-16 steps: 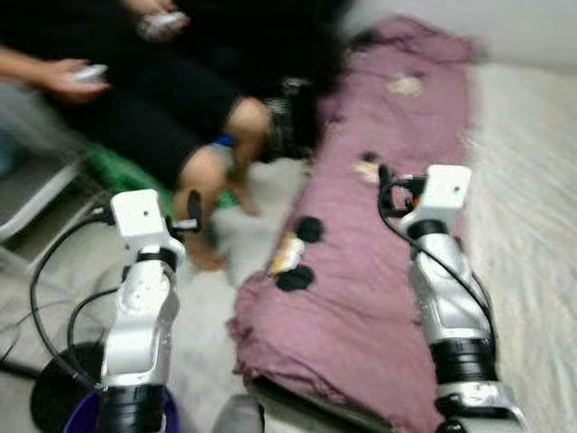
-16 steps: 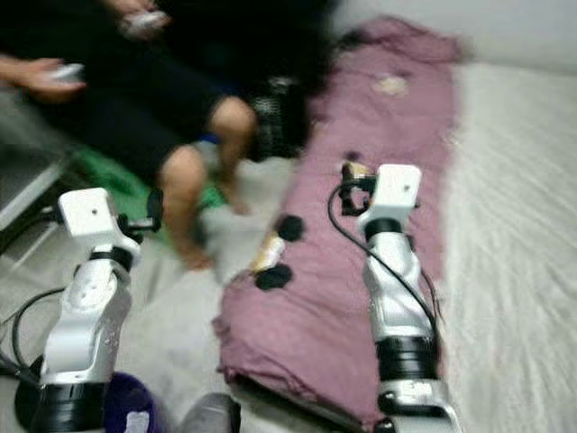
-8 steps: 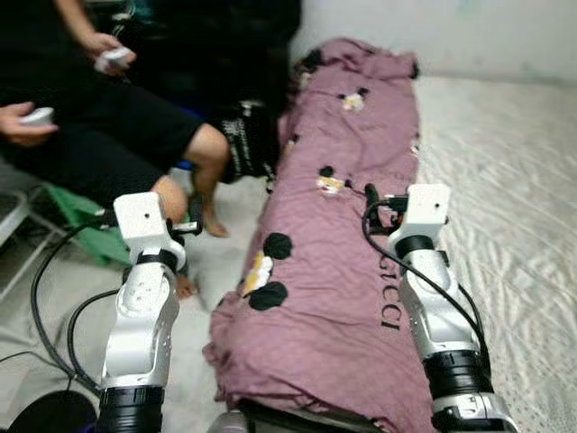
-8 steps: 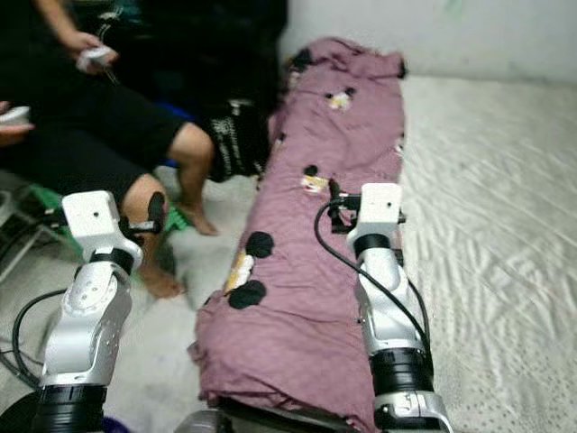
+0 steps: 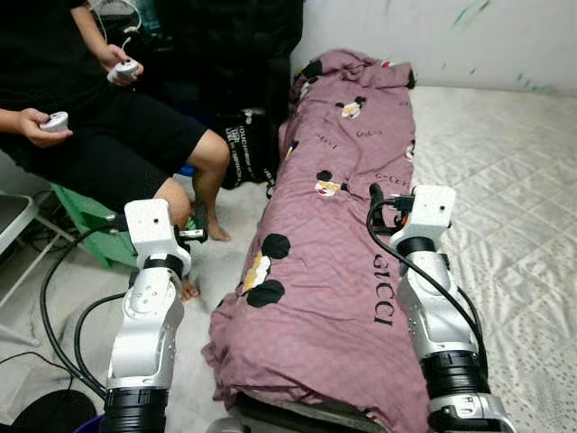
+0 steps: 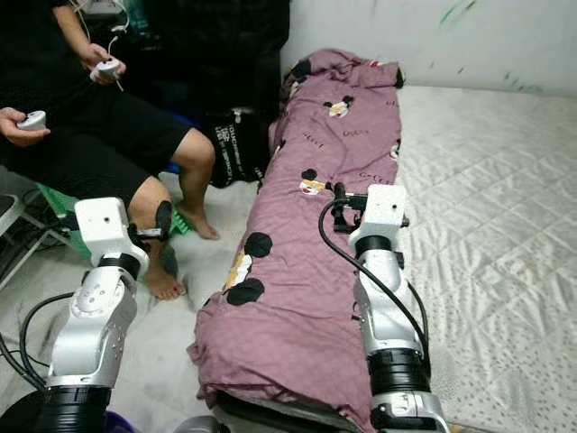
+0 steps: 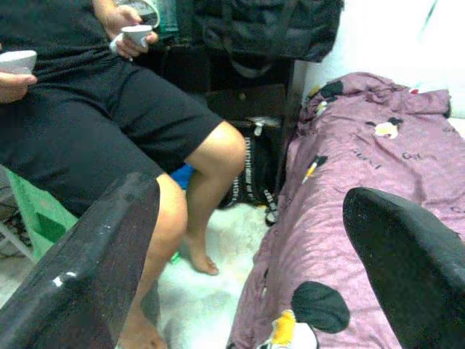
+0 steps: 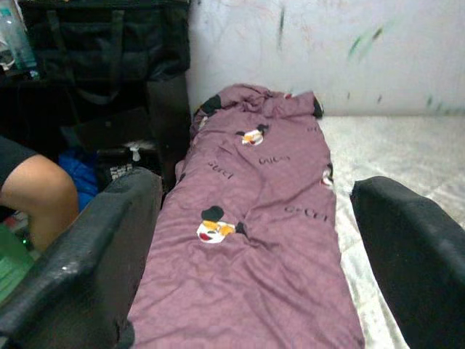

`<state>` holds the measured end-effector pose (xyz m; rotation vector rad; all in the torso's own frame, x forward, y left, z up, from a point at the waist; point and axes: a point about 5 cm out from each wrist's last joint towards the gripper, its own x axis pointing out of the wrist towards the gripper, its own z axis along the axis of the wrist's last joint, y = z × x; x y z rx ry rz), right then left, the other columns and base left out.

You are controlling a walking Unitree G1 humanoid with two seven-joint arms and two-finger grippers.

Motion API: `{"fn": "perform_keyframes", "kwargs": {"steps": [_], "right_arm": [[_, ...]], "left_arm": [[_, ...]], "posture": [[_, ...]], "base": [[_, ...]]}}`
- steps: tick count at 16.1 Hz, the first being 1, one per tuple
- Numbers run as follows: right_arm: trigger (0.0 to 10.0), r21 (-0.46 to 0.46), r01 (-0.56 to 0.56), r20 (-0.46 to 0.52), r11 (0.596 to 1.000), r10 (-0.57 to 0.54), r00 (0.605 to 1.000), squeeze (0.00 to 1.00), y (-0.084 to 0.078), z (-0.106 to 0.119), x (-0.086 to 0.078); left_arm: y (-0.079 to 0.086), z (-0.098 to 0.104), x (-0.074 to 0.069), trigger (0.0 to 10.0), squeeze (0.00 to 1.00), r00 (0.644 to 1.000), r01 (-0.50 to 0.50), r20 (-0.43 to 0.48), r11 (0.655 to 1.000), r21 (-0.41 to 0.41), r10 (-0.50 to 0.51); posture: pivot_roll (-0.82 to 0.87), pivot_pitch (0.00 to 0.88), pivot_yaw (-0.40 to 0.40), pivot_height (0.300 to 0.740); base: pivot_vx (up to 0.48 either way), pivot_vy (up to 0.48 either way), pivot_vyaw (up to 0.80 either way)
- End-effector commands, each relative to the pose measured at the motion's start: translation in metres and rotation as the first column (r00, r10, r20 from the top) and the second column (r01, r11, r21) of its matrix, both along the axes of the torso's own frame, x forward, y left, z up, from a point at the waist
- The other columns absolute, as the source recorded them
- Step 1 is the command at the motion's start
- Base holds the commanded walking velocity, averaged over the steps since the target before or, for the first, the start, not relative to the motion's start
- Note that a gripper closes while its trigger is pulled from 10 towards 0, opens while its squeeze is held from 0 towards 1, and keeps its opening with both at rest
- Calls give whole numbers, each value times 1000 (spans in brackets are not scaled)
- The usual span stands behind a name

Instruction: Clean up the room

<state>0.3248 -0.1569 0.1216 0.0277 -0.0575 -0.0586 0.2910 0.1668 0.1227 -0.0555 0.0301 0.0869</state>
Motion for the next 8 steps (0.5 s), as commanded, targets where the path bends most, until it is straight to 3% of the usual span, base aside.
{"fn": "perform_keyframes", "kwargs": {"steps": [1, 4, 7, 8], "right_arm": [[10000, 17, -2, -13, 1000, 2, 1000, 0, 4, 1, 4], [10000, 28, -16, -9, 999, 16, 1000, 0, 9, 3, 6], [10000, 30, -34, -3, 999, 34, 999, 0, 12, 5, 9], [10000, 31, -35, -2, 999, 35, 999, 0, 12, 5, 9]], "left_arm": [[2, -1, 0, 10000, 0, 1000, -2, -10, 1000, 5, 2], [0, 1, 3, 10000, 0, 1000, 9, 0, 1000, -7, -9], [-3, 0, 4, 10000, 0, 1000, 18, -3, 1000, -8, -18], [-3, 1, 4, 10000, 0, 1000, 19, -3, 1000, -9, -19]], "posture": [[-21, 0, 89, 740], [-20, 0, 82, 740], [-21, 0, 75, 740], [-21, 0, 74, 740]], "base": [[0, 0, 0], [0, 0, -800], [0, 0, 0], [-349, 0, 0]]}}
